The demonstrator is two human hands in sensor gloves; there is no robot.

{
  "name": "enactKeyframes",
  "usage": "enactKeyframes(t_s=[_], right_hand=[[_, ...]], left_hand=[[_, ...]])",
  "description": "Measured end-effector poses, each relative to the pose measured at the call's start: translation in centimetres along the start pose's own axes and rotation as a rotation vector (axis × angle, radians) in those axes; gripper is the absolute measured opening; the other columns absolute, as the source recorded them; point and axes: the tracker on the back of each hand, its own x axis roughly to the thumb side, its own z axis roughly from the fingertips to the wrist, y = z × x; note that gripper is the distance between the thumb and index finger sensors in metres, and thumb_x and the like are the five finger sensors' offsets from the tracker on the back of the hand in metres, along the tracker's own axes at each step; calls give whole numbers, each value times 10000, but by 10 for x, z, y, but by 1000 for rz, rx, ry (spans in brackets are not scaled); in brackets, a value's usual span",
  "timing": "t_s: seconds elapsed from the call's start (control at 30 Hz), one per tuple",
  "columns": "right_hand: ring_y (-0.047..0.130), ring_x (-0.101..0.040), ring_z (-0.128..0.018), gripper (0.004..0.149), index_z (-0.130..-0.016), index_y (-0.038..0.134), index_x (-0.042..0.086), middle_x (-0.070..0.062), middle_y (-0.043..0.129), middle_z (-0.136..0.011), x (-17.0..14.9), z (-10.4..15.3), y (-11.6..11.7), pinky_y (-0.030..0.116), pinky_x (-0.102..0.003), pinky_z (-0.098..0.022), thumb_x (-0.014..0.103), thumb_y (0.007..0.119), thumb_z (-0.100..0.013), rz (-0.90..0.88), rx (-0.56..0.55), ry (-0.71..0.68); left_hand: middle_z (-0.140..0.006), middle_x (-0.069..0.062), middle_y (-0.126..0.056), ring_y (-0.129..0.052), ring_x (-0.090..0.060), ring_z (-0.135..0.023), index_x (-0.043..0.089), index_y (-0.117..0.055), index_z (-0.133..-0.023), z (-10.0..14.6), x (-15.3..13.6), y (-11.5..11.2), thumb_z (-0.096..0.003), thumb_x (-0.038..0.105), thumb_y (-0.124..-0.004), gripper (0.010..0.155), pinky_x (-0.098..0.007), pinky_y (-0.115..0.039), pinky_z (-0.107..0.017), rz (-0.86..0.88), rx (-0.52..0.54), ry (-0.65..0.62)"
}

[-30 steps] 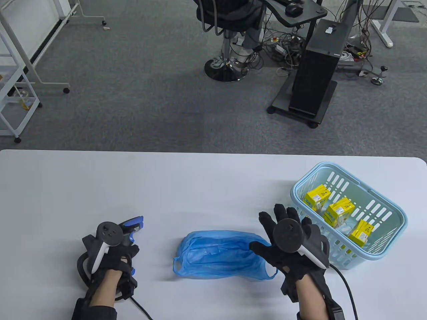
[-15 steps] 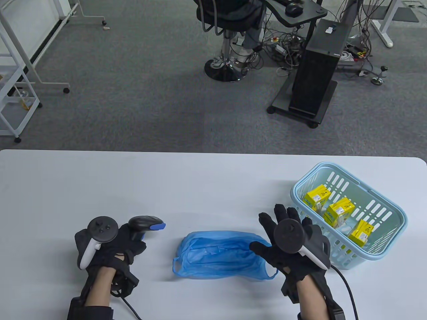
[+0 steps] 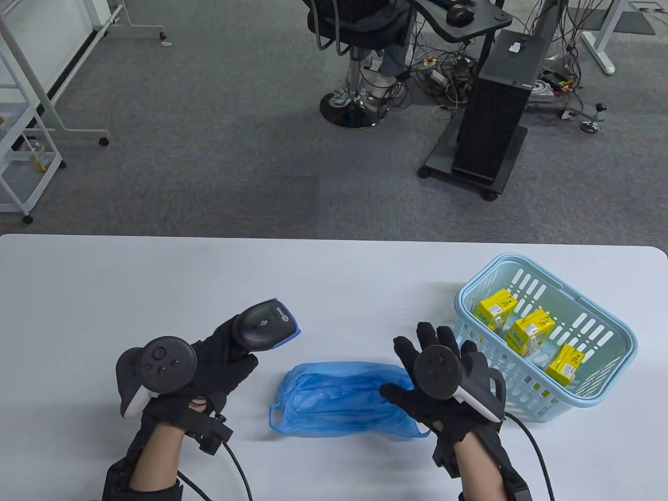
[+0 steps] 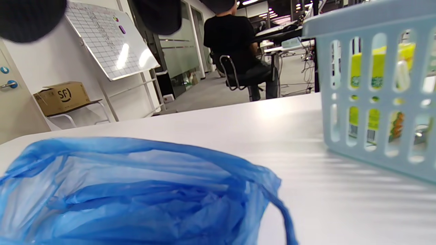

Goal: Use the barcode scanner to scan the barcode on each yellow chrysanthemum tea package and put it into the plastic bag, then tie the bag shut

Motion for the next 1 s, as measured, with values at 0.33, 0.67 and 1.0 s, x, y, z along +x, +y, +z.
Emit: enactKeyframes(t_s=[0.33, 0.67, 1.0], right_hand=[[222, -448, -1048, 931, -1110, 469, 213, -174, 242, -1140, 26, 11, -8, 182, -735, -680, 651, 714, -325, 23, 21, -59], [344, -421, -1068, 849, -1091, 495, 330, -144, 319, -1150, -9, 8, -50, 364, -692, -733, 594, 757, -328, 109, -94, 20], [624, -392, -975, 884, -1081, 492, 163, -176, 479, -1093, -143, -24, -114, 704, -565, -617, 544, 773, -334, 92, -101, 448]], left_hand=[[-710, 25, -1010, -1078, -165, -476, 211, -719, -997, 8, 35, -6, -473, 510, -900, 630, -408, -900, -381, -120, -39, -104], [-684, 41, -1014, -1072, -146, -451, 272, -751, -978, 27, 62, 17, -491, 587, -857, 590, -395, -898, -375, -98, 72, -198], [-738, 2, -994, -1058, -189, -512, 233, -734, -1008, 30, 62, 25, -497, 585, -830, 627, -423, -879, -412, -16, 80, -210]])
